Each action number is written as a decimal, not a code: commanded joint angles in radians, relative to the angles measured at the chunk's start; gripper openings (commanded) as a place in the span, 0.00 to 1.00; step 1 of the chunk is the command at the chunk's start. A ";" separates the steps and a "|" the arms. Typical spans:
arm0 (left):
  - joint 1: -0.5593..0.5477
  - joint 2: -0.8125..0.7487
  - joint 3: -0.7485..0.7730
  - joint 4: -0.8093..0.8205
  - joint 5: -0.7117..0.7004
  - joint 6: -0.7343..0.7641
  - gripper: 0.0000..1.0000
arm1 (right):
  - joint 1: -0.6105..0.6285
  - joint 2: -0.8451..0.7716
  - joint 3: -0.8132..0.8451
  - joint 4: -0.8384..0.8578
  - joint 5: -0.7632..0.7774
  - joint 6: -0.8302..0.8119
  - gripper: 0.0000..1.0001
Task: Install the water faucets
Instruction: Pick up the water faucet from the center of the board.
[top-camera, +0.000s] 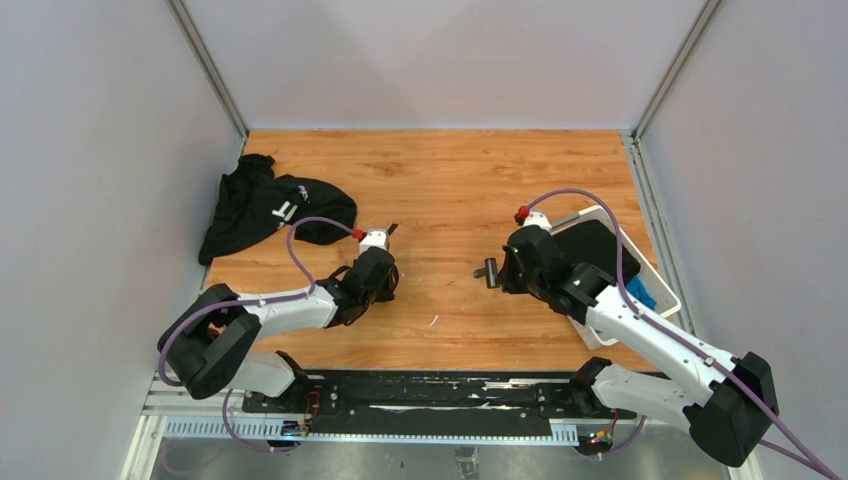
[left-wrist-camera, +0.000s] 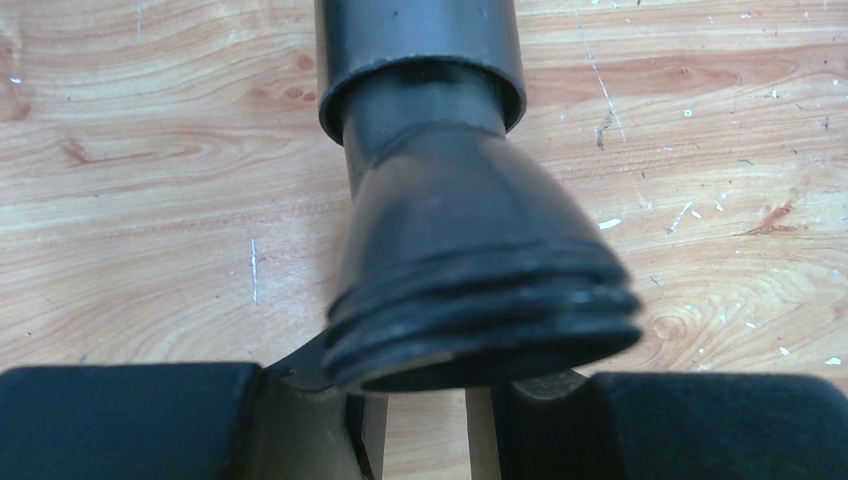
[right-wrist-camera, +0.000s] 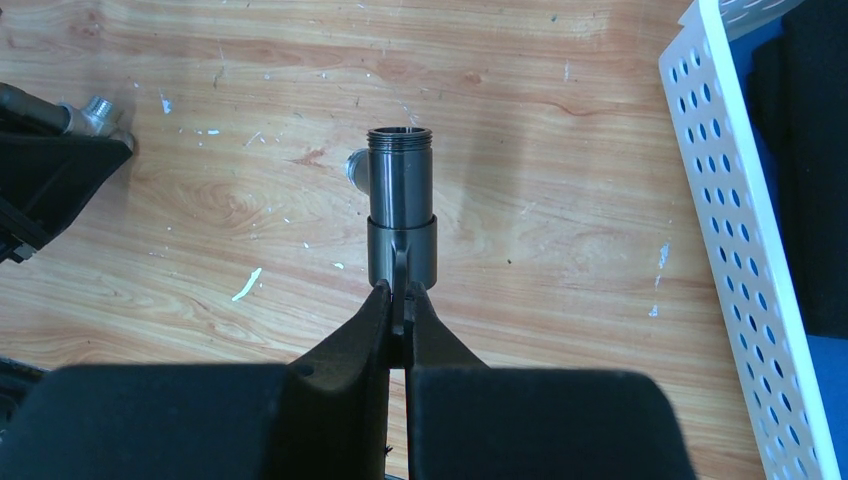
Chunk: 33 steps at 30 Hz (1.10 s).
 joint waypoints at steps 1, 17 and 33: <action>-0.019 0.001 -0.042 0.084 -0.106 0.076 0.00 | -0.013 -0.015 -0.008 0.014 0.012 0.012 0.00; -0.050 0.146 -0.199 0.384 -0.125 0.092 0.01 | -0.013 -0.046 -0.020 0.009 0.018 0.014 0.00; -0.051 0.116 0.103 -0.196 0.033 0.091 0.00 | -0.015 -0.086 0.013 -0.027 0.037 -0.014 0.00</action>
